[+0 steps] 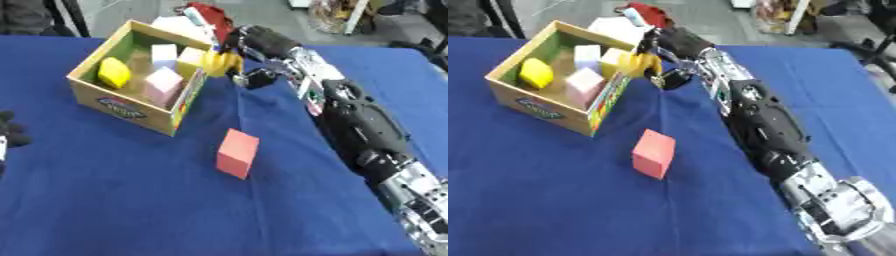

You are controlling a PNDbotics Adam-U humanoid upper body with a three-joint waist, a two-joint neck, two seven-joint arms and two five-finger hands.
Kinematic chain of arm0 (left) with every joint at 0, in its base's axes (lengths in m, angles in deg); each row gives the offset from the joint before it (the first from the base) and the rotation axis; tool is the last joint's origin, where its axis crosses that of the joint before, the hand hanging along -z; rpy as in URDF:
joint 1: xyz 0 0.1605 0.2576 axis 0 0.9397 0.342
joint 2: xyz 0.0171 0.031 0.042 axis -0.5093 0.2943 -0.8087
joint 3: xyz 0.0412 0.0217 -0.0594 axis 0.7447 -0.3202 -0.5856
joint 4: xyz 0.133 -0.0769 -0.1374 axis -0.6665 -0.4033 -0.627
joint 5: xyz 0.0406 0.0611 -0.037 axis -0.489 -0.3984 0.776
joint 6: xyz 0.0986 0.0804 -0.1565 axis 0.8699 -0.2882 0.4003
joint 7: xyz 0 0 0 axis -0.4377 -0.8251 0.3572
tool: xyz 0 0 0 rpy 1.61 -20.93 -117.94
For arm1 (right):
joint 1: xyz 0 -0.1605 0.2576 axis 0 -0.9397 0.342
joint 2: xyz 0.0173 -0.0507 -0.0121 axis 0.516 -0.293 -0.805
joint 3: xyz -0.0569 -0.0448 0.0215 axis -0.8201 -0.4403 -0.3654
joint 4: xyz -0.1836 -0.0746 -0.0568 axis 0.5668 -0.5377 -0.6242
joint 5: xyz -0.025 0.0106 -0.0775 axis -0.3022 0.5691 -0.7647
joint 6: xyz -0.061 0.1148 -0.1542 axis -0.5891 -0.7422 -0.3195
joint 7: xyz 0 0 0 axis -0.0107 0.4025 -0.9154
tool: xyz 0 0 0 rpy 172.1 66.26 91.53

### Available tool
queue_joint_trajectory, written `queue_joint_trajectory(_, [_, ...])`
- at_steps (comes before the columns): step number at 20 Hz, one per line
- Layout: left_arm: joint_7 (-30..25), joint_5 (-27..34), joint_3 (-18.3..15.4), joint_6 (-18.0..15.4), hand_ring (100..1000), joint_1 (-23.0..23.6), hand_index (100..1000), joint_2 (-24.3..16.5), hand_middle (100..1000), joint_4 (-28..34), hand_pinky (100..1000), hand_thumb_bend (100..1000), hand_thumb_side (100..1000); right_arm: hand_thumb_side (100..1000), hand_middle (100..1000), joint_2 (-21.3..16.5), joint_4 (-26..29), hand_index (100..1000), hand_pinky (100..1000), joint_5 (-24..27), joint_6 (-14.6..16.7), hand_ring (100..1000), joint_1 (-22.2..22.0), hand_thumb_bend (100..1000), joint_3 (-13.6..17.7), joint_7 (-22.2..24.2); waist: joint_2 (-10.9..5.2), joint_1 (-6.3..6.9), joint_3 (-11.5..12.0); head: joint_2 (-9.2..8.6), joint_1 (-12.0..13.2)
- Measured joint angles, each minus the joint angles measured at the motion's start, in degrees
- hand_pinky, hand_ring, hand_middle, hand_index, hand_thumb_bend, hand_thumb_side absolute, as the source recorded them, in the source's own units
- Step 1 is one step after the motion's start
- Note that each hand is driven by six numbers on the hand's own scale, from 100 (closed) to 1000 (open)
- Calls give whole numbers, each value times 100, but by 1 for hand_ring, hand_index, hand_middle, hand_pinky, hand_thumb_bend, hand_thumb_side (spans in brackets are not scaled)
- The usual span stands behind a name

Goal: Pick up objects on the table and place them in the box.

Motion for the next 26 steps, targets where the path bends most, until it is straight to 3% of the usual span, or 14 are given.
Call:
queue_joint_trajectory(4, [-47, 8, 45, -1, 571, -90, 771, 2, 572, 1, 683, 100, 710, 100, 206, 375, -176, 364, 629, 48, -184, 498, 327, 100, 157, 186, 1, 0, 264, -41, -107])
queue_joint_trajectory(8, [-121, 44, 123, -5, 570, -214, 771, 10, 572, 2, 683, 100, 707, 100, 244, 748, -518, 405, 639, -258, -417, 513, 547, 100, 396, 160, 7, 0, 611, -106, -276])
queue_joint_trajectory(10, [-160, 52, 157, -11, 570, -269, 771, 28, 572, 3, 683, 100, 705, 100, 357, 916, -678, 535, 665, -504, -539, 558, 630, 100, 500, 96, 9, -3, 756, -151, -367])
queue_joint_trajectory(11, [-178, 57, 177, -11, 570, -300, 771, 40, 572, 4, 683, 100, 705, 100, 480, 988, -751, 701, 687, -642, -601, 607, 661, 100, 544, 72, 19, -8, 829, -163, -413])
queue_joint_trajectory(12, [-198, 64, 192, -13, 570, -322, 771, 45, 572, 4, 683, 100, 705, 100, 537, 1062, -818, 764, 697, -798, -671, 634, 687, 100, 582, 51, 44, -21, 894, -185, -458])
queue_joint_trajectory(13, [-213, 72, 211, -14, 569, -343, 771, 45, 572, 4, 683, 100, 706, 100, 700, 1127, -883, 908, 733, -950, -745, 720, 703, 100, 618, 32, 68, -38, 944, -201, -500])
queue_joint_trajectory(15, [-253, 91, 244, -13, 569, -381, 771, 46, 571, 4, 683, 100, 707, 297, 817, 1230, -993, 984, 766, -1272, -966, 783, 712, 100, 691, -15, 81, -58, 1008, -207, -558])
queue_joint_trajectory(17, [-277, 99, 255, -13, 568, -401, 770, 46, 570, 4, 682, 100, 707, 431, 906, 1284, -1080, 1000, 797, -1574, -1299, 833, 720, 100, 763, -87, 86, -58, 1023, -227, -593])
queue_joint_trajectory(18, [-284, 100, 264, -12, 568, -402, 770, 46, 570, 4, 682, 100, 706, 450, 933, 1296, -1114, 1000, 797, -1709, -1505, 847, 720, 100, 796, -133, 93, -61, 1023, -243, -599])
queue_joint_trajectory(22, [-292, 100, 277, -6, 568, -401, 770, 46, 570, 4, 682, 100, 706, 470, 973, 1296, -1137, 1000, 790, -2157, -2291, 859, 719, 100, 876, -497, 98, -63, 973, -248, -601])
queue_joint_trajectory(26, [-292, 99, 278, -5, 567, -389, 770, 45, 569, 4, 682, 100, 706, 410, 962, 1231, -1134, 1000, 787, -2400, -2820, 844, 718, 100, 922, -919, 98, -63, 872, -248, -596])
